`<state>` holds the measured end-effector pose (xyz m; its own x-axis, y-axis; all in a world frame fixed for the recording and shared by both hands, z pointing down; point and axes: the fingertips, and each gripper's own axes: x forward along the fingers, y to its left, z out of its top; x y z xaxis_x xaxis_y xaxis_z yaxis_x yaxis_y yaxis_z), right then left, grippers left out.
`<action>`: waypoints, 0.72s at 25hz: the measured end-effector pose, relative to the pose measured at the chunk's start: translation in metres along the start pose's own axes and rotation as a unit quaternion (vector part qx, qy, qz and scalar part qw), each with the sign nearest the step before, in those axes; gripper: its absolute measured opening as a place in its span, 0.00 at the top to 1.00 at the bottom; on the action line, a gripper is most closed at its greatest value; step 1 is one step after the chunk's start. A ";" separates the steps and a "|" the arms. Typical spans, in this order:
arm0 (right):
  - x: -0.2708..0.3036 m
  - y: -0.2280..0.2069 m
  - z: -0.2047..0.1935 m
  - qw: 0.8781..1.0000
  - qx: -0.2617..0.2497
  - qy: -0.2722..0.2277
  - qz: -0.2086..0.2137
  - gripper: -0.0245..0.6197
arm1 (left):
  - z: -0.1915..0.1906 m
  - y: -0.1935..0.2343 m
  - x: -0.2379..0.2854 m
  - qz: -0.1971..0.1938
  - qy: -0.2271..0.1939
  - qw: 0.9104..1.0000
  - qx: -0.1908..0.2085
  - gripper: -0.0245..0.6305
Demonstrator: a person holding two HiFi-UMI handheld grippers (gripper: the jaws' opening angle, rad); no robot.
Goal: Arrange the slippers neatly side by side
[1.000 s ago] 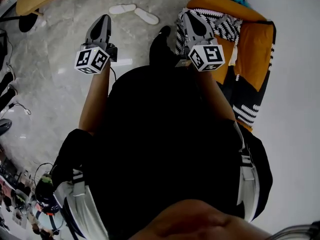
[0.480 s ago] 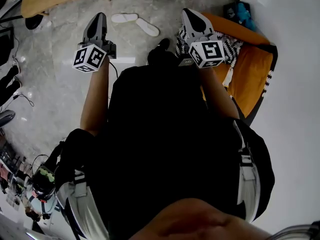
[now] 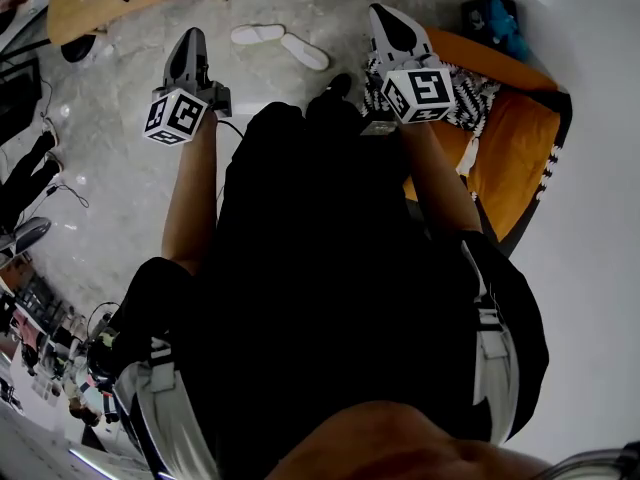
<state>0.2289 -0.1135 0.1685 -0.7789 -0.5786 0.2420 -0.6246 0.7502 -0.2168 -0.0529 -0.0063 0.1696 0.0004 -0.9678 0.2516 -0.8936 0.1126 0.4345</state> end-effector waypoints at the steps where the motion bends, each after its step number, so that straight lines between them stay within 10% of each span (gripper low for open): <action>1: 0.002 -0.004 0.000 1.000 0.002 -0.001 -0.005 0.91 | -0.003 0.002 0.004 0.000 0.004 1.000 -0.004 0.94; 10: 0.021 -0.043 -0.034 0.997 0.029 0.026 -0.071 0.91 | -0.030 0.038 0.047 -0.017 0.037 0.999 -0.001 0.94; 18: 0.058 -0.040 -0.079 0.984 0.041 0.074 -0.154 0.91 | -0.098 0.153 0.072 0.016 0.105 0.989 -0.099 0.94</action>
<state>0.2134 -0.1517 0.2655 -0.5388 -0.7166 0.4429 -0.8371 0.5146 -0.1858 -0.1452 -0.0371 0.3392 0.0852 -0.8973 0.4330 -0.7892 0.2045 0.5790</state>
